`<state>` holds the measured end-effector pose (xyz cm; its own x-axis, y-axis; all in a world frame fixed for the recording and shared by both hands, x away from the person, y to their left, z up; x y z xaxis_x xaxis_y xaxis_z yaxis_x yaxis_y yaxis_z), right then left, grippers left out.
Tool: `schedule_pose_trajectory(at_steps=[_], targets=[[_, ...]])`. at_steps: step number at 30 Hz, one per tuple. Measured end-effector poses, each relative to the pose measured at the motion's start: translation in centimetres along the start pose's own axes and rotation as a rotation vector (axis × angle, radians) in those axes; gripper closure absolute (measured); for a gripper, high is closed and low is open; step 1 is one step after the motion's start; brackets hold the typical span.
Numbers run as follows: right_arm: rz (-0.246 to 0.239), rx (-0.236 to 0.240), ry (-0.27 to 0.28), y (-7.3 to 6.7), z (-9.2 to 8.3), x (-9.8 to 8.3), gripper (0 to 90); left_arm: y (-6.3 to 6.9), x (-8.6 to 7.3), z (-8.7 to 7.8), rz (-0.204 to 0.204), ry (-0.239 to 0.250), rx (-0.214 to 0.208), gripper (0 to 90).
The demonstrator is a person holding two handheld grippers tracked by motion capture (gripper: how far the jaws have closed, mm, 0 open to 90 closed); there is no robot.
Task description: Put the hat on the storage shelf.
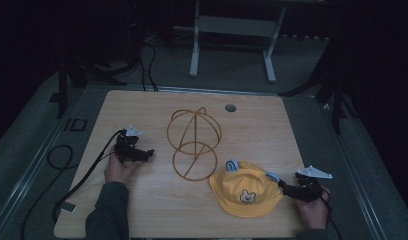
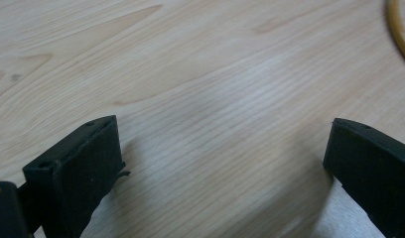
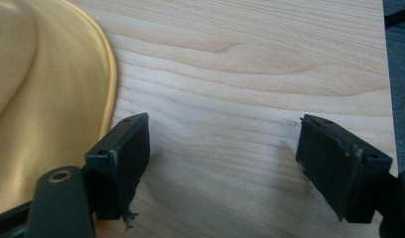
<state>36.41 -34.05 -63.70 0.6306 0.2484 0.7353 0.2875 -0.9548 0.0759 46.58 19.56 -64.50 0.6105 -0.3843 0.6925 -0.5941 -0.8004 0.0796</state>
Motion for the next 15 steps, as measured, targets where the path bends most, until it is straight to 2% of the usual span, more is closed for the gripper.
schedule_pose_trajectory(at_steps=[13,15], targets=[[0.006,0.001,0.004,-0.23,-0.16,-0.08,23.6,0.01,-0.02,-0.01,-0.006,-0.001,0.007,1.7],[0.004,0.003,0.003,-0.32,-0.21,-0.06,26.3,0.0,-0.02,-0.01,-0.006,-0.002,0.007,1.7]])
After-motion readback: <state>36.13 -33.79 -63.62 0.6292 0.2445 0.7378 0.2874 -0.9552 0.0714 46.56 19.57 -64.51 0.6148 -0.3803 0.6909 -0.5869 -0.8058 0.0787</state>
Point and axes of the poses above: each handheld gripper's, and its own axes: z roughly forward along the jaws, x roughly out of its top, y roughly to its right, the point moved 10 cm from there along z, roughly forward along the jaws, and after that the axes turned 6 degrees about -x, right-handed, at the moved point
